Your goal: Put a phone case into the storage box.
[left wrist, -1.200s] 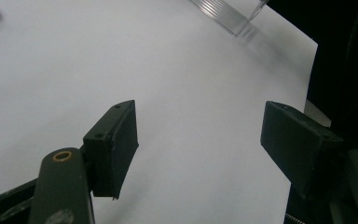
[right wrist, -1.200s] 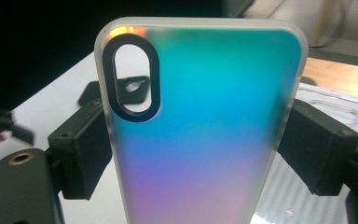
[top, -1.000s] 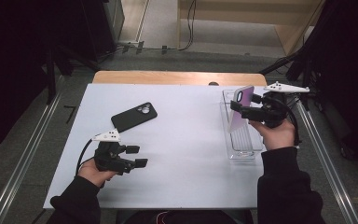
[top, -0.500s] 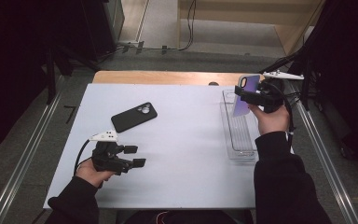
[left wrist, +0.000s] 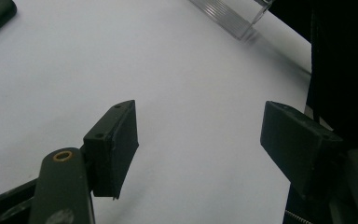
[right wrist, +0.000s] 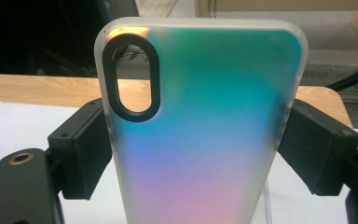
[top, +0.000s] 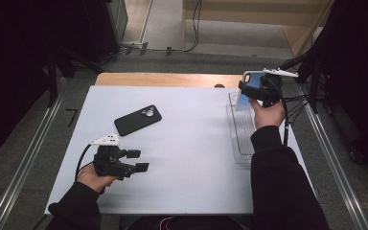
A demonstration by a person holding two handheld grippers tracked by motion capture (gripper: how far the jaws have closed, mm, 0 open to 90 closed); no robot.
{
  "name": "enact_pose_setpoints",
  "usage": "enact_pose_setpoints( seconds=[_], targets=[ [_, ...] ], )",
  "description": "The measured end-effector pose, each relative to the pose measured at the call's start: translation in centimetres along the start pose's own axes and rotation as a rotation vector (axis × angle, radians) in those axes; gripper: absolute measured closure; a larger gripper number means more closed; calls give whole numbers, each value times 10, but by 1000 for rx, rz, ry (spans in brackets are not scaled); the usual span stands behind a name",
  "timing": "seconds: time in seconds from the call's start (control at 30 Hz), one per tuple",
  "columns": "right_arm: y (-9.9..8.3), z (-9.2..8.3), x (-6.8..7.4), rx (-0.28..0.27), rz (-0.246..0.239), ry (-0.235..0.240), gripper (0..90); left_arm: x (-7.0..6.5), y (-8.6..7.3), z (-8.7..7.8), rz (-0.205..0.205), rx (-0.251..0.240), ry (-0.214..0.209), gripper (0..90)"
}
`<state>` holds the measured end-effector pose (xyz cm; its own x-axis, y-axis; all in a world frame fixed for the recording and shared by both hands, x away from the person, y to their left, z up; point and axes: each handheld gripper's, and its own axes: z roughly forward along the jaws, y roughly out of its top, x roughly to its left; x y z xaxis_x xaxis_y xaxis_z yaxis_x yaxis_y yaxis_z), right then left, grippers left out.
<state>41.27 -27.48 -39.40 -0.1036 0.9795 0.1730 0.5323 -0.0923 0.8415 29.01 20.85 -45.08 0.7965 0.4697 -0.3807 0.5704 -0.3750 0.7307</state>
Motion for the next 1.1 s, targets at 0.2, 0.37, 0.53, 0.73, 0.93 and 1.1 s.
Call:
enact_pose_setpoints(
  seconds=[0.2, 0.37, 0.53, 0.73, 0.93, 1.1],
  targets=[
    [-1, 22, -4, 16, -6, -47, 146, 1, 0, 0, 1, 0, -2, 278],
    [-4, 36, -6, 19, 12, -63, 146, 1, 0, 0, -2, -2, -4, 278],
    [-7, 50, -8, 21, 20, -72, 146, 1, 0, 1, -1, -6, -13, 278],
    [-12, 64, -7, 33, 11, -94, 146, 1, 0, 1, 2, -3, -16, 278],
    [-17, 73, -5, 33, -2, -112, 145, 1, 0, 1, 3, -2, -20, 278],
    [-21, 81, -3, 52, -15, -127, 145, 1, 0, 2, 3, 1, -19, 278]
  ],
)
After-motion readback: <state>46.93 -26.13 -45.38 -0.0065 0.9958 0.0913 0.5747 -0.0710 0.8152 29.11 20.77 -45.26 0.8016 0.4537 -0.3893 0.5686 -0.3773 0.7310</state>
